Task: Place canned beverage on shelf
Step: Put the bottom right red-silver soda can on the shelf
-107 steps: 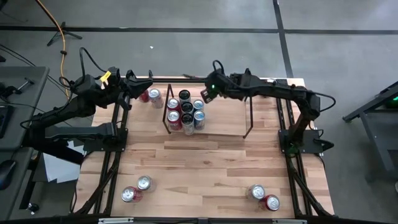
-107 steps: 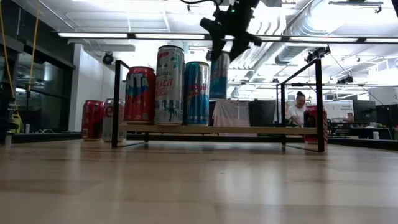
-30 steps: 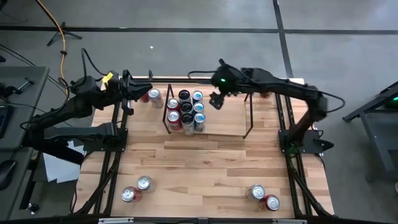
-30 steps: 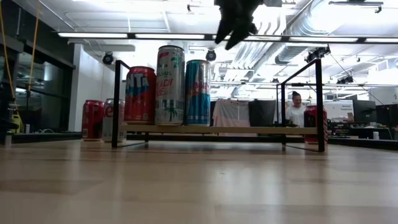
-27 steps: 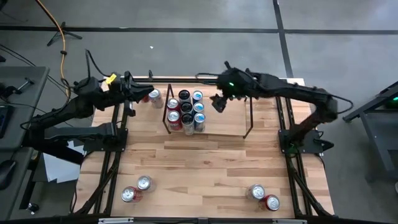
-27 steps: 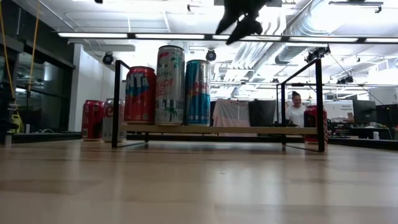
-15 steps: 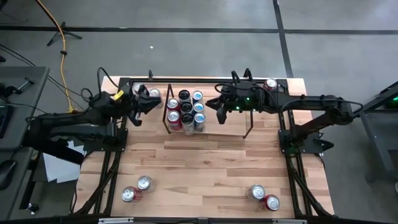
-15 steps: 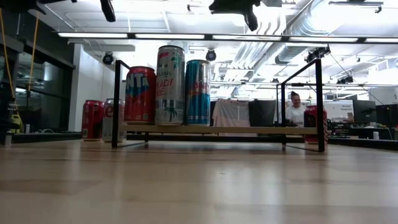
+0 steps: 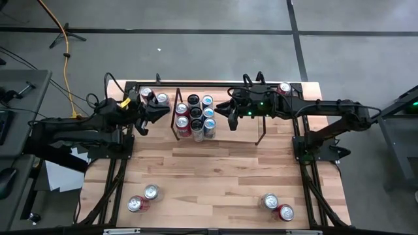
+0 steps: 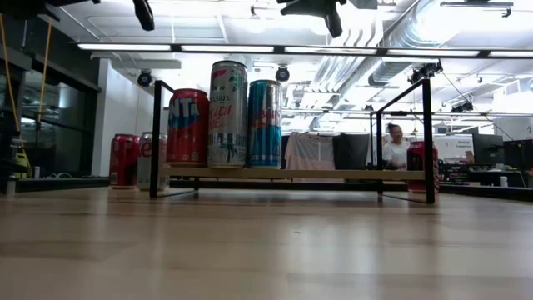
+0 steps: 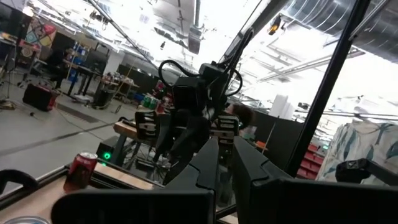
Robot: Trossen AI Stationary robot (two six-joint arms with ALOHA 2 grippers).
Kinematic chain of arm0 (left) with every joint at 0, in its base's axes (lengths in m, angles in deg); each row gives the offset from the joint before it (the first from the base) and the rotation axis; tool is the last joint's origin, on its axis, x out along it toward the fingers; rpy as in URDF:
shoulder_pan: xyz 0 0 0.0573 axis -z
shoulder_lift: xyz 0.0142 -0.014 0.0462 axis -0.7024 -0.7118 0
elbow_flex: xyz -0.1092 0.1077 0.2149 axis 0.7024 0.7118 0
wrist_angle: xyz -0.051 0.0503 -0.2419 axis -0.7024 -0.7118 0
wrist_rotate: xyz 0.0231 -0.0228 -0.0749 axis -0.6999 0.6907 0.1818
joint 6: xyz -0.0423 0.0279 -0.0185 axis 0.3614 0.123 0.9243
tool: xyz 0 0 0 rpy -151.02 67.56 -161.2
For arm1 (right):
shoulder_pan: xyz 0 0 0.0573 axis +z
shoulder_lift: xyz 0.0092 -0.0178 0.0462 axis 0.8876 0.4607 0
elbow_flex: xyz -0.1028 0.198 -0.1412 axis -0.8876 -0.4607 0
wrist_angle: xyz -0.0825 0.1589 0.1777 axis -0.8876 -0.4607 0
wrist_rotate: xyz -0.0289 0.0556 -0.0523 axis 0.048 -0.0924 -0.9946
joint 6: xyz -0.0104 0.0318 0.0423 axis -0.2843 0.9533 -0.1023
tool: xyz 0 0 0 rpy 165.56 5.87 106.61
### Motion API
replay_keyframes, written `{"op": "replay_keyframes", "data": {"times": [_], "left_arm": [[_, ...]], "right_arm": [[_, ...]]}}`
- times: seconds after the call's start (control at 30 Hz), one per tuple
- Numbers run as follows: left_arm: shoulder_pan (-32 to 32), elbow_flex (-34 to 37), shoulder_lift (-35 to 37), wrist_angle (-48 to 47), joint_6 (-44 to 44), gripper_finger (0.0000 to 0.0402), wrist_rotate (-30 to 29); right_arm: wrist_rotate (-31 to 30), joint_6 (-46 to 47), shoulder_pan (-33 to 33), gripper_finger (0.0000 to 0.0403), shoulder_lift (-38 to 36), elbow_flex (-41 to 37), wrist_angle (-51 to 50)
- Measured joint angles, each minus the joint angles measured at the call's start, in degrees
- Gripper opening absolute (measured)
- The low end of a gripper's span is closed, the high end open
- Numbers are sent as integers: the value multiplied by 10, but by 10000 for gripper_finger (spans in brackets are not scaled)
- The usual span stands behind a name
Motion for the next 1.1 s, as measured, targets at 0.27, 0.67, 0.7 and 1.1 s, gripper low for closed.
{"op": "replay_keyframes", "data": {"times": [0.27, 0.67, 0.7, 1.1], "left_arm": [[0, 0, 0, 0, 4, 3, 0], [-1, 0, -3, 0, 37, 82, -81], [-1, 0, -3, 0, 35, 98, -86], [-1, 0, -3, 0, 18, 255, -89]], "right_arm": [[0, -4, 0, 86, 0, 0, 0], [0, -4, 0, 86, 0, 0, -16], [0, -4, 0, 86, 0, 0, -19], [0, -5, 0, 86, 0, 0, -27]]}}
